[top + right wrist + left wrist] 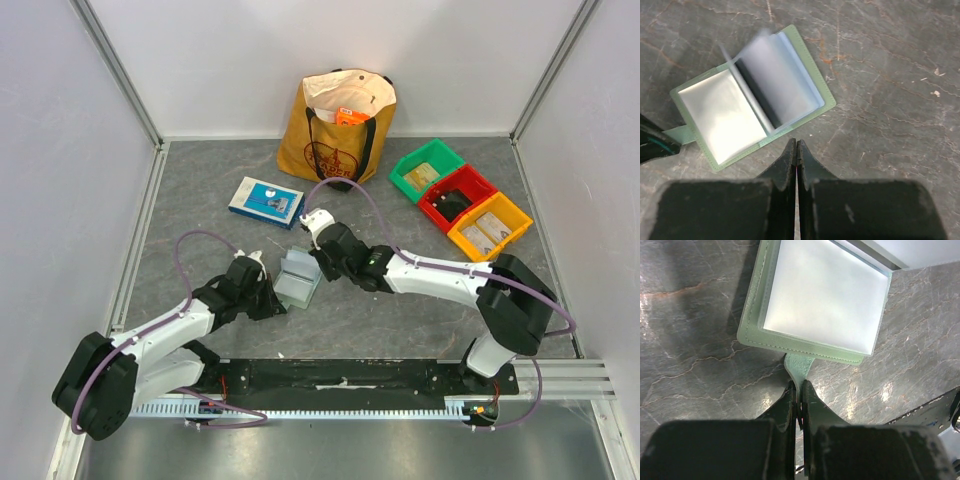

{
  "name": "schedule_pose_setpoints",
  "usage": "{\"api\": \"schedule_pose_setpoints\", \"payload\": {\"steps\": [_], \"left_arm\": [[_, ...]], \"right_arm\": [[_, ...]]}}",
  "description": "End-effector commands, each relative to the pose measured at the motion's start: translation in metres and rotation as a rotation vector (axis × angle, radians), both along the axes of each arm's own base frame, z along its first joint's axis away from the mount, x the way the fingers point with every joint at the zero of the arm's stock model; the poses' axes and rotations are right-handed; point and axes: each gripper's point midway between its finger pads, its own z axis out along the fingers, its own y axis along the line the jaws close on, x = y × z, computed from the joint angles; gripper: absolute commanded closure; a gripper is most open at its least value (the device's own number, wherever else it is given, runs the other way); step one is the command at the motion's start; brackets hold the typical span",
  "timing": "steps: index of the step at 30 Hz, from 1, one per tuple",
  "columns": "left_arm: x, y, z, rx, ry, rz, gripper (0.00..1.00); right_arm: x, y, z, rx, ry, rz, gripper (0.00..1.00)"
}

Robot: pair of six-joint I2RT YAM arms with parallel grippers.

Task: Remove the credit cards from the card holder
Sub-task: Remove the credit card from the card holder.

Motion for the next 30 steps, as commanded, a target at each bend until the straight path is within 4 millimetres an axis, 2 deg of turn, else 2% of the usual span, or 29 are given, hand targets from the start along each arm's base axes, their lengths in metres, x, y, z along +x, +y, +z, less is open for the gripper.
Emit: {"api": "schedule_pose_setpoints", "payload": {"steps": [1,7,10,16,21,25,30], "left_arm": [[-0.004,-0.005,0.003,-0.012,-0.005,-0.041,0.98],[-0.01,-0.008,0.002,-0.012,0.006,-0.071,0.98],[-0.013,-0.007,0.0,-0.005,0.014,-0.071,0.98],[-0.012,0.0,-0.002,0.029,0.013,-0.045,0.98],[-0.007,0.009,0.0,0.073,-0.001,0.001,0.98],[-0.003,0.015,-0.001,0.097,-0.01,0.039,0.97],[0.015,0.034,0.001,0.201,-0.056,0.146,0.89]], "right_arm": [[-0.017,0.017,0.018,0.076,0.063,0.095,1.0],[-0.017,0.019,0.002,0.05,0.088,0.101,0.99],[-0.014,0.021,-0.001,0.051,0.071,0.106,0.85],[0.006,0.025,-0.009,0.049,0.073,0.108,0.71],[0.031,0.034,-0.017,0.058,0.076,0.137,0.71],[0.036,0.043,-0.034,0.063,0.122,0.188,0.7],[0.02,0.03,-0.051,0.059,0.199,0.163,0.71]]}}
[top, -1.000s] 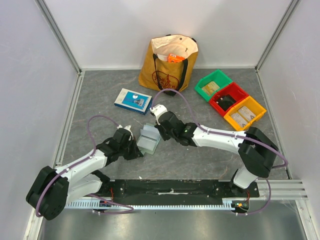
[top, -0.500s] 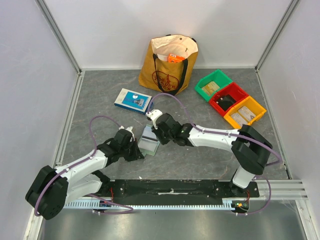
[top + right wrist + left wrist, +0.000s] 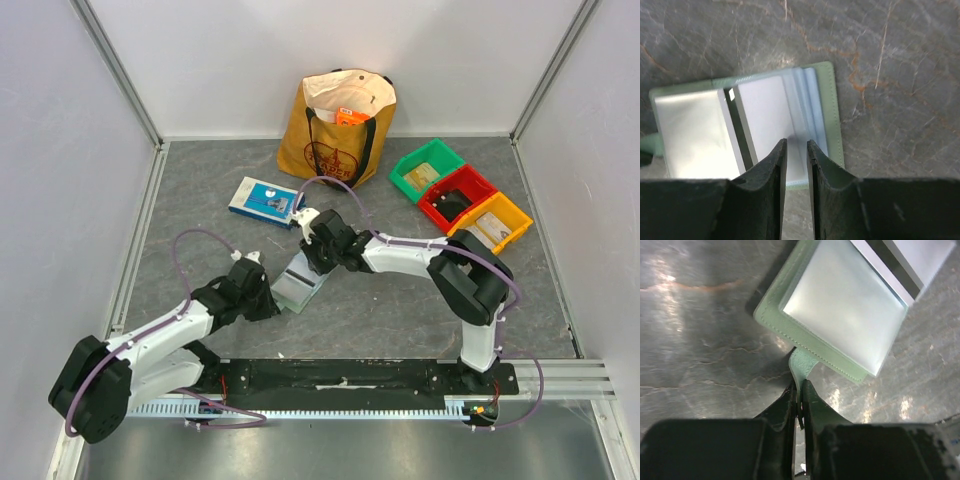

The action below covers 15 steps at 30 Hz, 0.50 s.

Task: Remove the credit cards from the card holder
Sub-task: Remove the credit card from the card holder.

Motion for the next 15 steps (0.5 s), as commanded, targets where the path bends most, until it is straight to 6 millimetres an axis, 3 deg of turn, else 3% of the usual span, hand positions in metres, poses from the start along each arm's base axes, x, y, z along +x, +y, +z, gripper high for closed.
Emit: {"api": "schedule_pose_setpoints", "payload": {"steps": [1,6,8,12,15], "left_arm": [[0.023,0.025,0.005,0.133,-0.061,0.139,0.86],[0.044,0.029,0.025,0.169,-0.14,0.183,0.74],[0.053,0.028,0.039,0.177,-0.175,0.184,0.61],[0.068,0.027,0.073,0.171,-0.253,0.19,0.39],[0.076,0.021,0.104,0.122,-0.31,0.193,0.38]], "right_arm": [[-0.015,-0.001,0.002,0.044,0.05,0.007,0.71],[-0.042,-0.019,0.002,0.066,0.115,-0.081,0.72],[-0.049,-0.024,0.007,0.07,0.105,-0.1,0.72],[-0.038,-0.028,0.027,0.095,0.044,-0.147,0.73],[-0.025,-0.024,0.045,0.128,0.012,-0.149,0.75]]}}
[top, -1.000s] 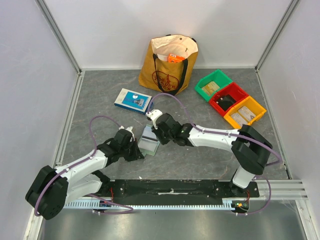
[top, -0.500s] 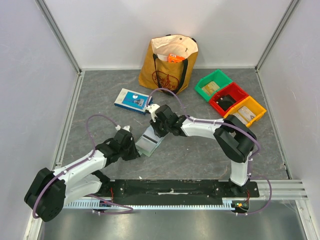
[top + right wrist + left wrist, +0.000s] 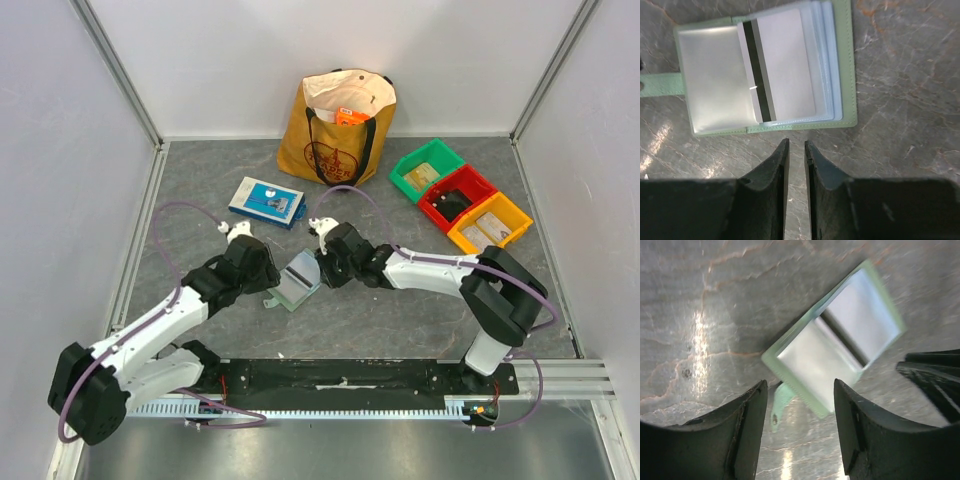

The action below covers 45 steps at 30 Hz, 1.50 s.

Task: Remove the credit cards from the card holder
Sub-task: Remove the credit card from the card holder.

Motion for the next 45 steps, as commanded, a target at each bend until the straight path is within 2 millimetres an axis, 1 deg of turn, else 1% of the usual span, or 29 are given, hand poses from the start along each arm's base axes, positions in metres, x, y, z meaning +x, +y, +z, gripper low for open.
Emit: {"api": "schedule_pose_setpoints", "payload": {"steps": [1,3,4,7,9,11,12,13,15,16,18,20,21,24,25,29,36,41,43,45], "left_arm": [[0.021,-0.005,0.058,-0.043,-0.147,0.012,0.38],[0.023,-0.015,0.069,-0.102,-0.166,-0.008,0.37],[0.024,-0.022,0.072,-0.136,-0.172,-0.019,0.37],[0.026,-0.046,0.071,-0.263,-0.165,-0.045,0.37],[0.029,-0.057,0.067,-0.335,-0.166,-0.039,0.37],[0.032,-0.06,0.057,-0.377,-0.159,0.0,0.37],[0.035,-0.062,0.056,-0.395,-0.163,0.014,0.38],[0.036,-0.063,0.051,-0.41,-0.158,0.025,0.38],[0.04,-0.065,0.044,-0.43,-0.152,0.044,0.38],[0.041,-0.066,0.04,-0.435,-0.151,0.05,0.38],[0.044,-0.067,0.034,-0.448,-0.143,0.056,0.38],[0.047,-0.068,0.025,-0.462,-0.128,0.066,0.38],[0.046,-0.067,0.018,-0.466,-0.115,0.073,0.39],[0.049,-0.067,0.007,-0.5,-0.102,0.087,0.39],[0.048,-0.067,0.0,-0.498,-0.088,0.095,0.39],[0.044,-0.069,-0.015,-0.494,-0.038,0.09,0.39],[0.036,-0.06,-0.034,-0.503,0.007,0.166,0.4],[0.031,-0.062,-0.038,-0.519,0.014,0.154,0.41],[0.031,-0.064,-0.037,-0.536,0.007,0.142,0.42],[0.03,-0.066,-0.036,-0.553,-0.001,0.128,0.44]], "right_arm": [[0.03,0.008,0.045,0.089,-0.095,-0.058,0.76],[0.042,0.01,0.051,0.092,-0.115,-0.058,0.76],[0.041,0.015,0.052,0.105,-0.105,-0.032,0.76],[0.05,0.025,0.053,0.122,-0.099,0.001,0.76],[0.054,0.033,0.052,0.139,-0.092,0.024,0.77],[0.057,0.04,0.05,0.159,-0.083,0.046,0.79],[0.057,0.044,0.049,0.176,-0.075,0.061,0.79],[0.057,0.046,0.045,0.179,-0.065,0.068,0.79],[0.057,0.047,0.034,0.177,-0.032,0.077,0.79],[0.06,0.051,0.03,0.188,-0.035,0.078,0.8],[0.059,0.05,0.017,0.183,-0.008,0.077,0.8],[0.057,0.048,0.008,0.187,0.014,0.073,0.8],[0.054,0.047,0.003,0.188,0.03,0.072,0.81],[0.045,0.042,-0.01,0.191,0.071,0.06,0.81],[0.043,0.041,-0.012,0.193,0.08,0.052,0.81],[0.033,0.031,-0.024,0.18,0.125,0.018,0.82],[0.027,0.021,-0.03,0.176,0.146,-0.027,0.83],[0.029,0.018,-0.034,0.174,0.155,-0.045,0.84],[0.03,0.018,-0.034,0.177,0.155,-0.048,0.85],[0.03,0.017,-0.035,0.177,0.154,-0.051,0.85]]}}
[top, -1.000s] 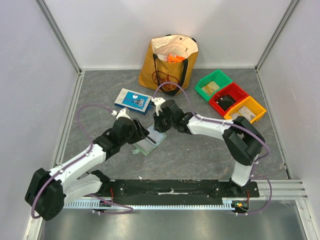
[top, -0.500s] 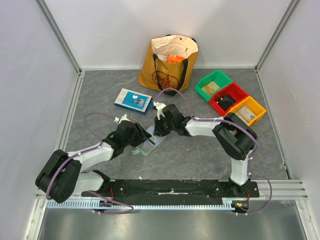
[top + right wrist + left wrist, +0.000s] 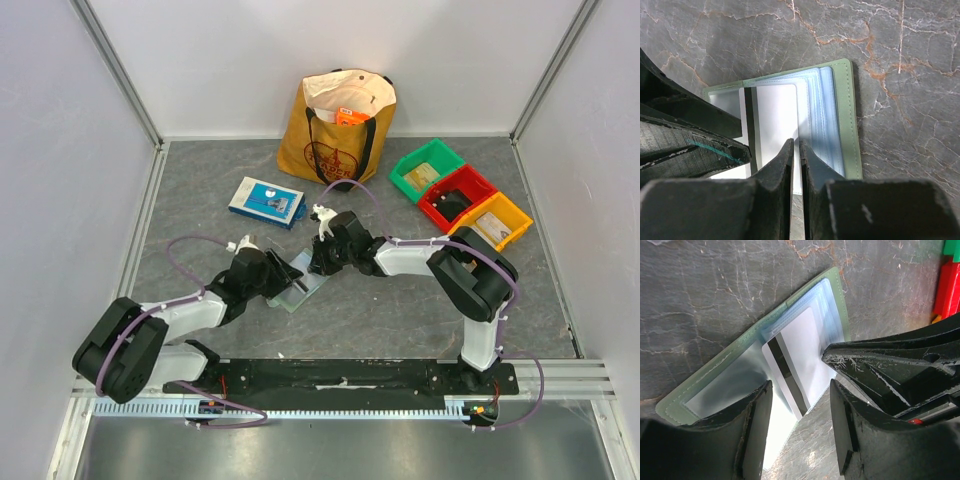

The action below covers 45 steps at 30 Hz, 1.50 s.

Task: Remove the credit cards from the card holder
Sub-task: Remove the credit card from the card holder.

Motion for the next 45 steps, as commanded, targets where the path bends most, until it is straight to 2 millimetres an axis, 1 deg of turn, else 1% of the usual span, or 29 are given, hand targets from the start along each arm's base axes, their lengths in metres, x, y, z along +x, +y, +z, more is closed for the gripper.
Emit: {"api": "schedule_pose_setpoints", "payload": {"steps": [1,4,7,9,16,21,25,29,30,33,37,39,45], "left_arm": [[-0.001,-0.007,0.0,-0.062,-0.005,-0.008,0.46],[-0.001,-0.01,0.002,-0.076,-0.01,-0.019,0.52],[-0.001,-0.01,0.004,-0.09,-0.019,-0.018,0.64],[-0.002,-0.009,0.003,-0.093,-0.021,-0.011,0.75],[-0.005,-0.008,0.004,-0.116,-0.031,0.001,0.98],[-0.009,-0.006,0.005,-0.138,-0.029,0.009,0.98],[-0.017,0.0,0.005,-0.145,-0.02,0.03,0.98],[-0.018,0.005,0.004,-0.122,-0.029,0.038,0.98],[-0.017,0.005,0.003,-0.12,-0.027,0.041,0.96],[-0.014,0.002,0.003,-0.12,-0.025,0.036,0.81],[-0.013,0.0,-0.002,-0.12,-0.007,0.036,0.66],[-0.011,0.0,-0.003,-0.122,-0.003,0.041,0.62],[-0.009,-0.005,-0.008,-0.128,0.008,0.032,0.61]], "right_arm": [[-0.007,-0.017,-0.018,-0.062,0.046,-0.025,0.85],[-0.006,-0.019,-0.019,-0.063,0.049,-0.03,0.85],[-0.005,-0.021,-0.02,-0.062,0.049,-0.035,0.85],[-0.004,-0.021,-0.02,-0.063,0.046,-0.037,0.85],[-0.004,-0.022,-0.022,-0.06,0.055,-0.041,0.85],[-0.001,-0.025,-0.023,-0.061,0.057,-0.054,0.85],[0.001,-0.026,-0.024,-0.058,0.059,-0.059,0.86],[0.001,-0.025,-0.024,-0.051,0.064,-0.056,0.86],[0.0,-0.025,-0.024,-0.05,0.067,-0.051,0.86],[-0.001,-0.024,-0.024,-0.046,0.071,-0.047,0.86],[-0.001,-0.024,-0.026,-0.049,0.075,-0.046,0.86],[-0.001,-0.024,-0.027,-0.048,0.076,-0.047,0.86],[-0.003,-0.024,-0.028,-0.048,0.082,-0.044,0.86]]}}
